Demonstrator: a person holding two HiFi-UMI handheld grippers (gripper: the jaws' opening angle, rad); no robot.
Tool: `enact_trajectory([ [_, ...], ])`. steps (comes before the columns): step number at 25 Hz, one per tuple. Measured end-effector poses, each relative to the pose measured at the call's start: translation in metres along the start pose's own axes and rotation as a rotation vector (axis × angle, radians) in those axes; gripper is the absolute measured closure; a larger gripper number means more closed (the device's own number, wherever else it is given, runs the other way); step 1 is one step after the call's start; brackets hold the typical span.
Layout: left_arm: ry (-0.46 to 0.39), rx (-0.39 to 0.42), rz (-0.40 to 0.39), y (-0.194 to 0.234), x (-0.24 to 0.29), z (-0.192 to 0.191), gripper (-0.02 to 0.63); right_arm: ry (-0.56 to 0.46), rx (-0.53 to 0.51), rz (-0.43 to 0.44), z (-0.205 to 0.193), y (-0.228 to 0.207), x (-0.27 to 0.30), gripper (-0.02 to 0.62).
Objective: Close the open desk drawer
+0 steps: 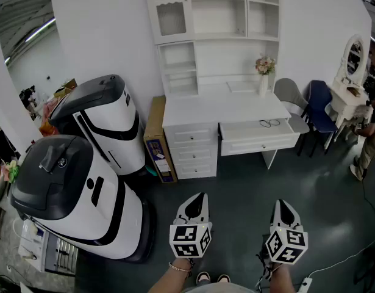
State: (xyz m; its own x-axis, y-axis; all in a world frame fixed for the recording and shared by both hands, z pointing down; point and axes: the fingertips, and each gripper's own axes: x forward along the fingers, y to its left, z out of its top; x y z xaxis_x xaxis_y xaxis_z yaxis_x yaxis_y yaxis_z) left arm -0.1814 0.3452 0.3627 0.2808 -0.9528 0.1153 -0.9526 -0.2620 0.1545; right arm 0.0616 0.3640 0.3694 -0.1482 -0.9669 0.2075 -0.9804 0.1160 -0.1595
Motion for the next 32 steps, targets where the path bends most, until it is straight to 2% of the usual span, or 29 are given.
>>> enact_trajectory([
  [11,0.014,0.016,-0.003,0.008,-0.012,-0.002,0.586,0.016,0.036,-0.007,-0.01,0.004,-0.002,0.589],
  [24,0.034,0.019,-0.04,0.034,-0.009,-0.004,0.586,0.024,0.066,-0.069,-0.021,0.016,-0.001,0.589],
  [32,0.06,0.007,-0.062,0.036,0.013,-0.012,0.586,0.056,0.114,-0.125,-0.036,-0.001,-0.006,0.589],
])
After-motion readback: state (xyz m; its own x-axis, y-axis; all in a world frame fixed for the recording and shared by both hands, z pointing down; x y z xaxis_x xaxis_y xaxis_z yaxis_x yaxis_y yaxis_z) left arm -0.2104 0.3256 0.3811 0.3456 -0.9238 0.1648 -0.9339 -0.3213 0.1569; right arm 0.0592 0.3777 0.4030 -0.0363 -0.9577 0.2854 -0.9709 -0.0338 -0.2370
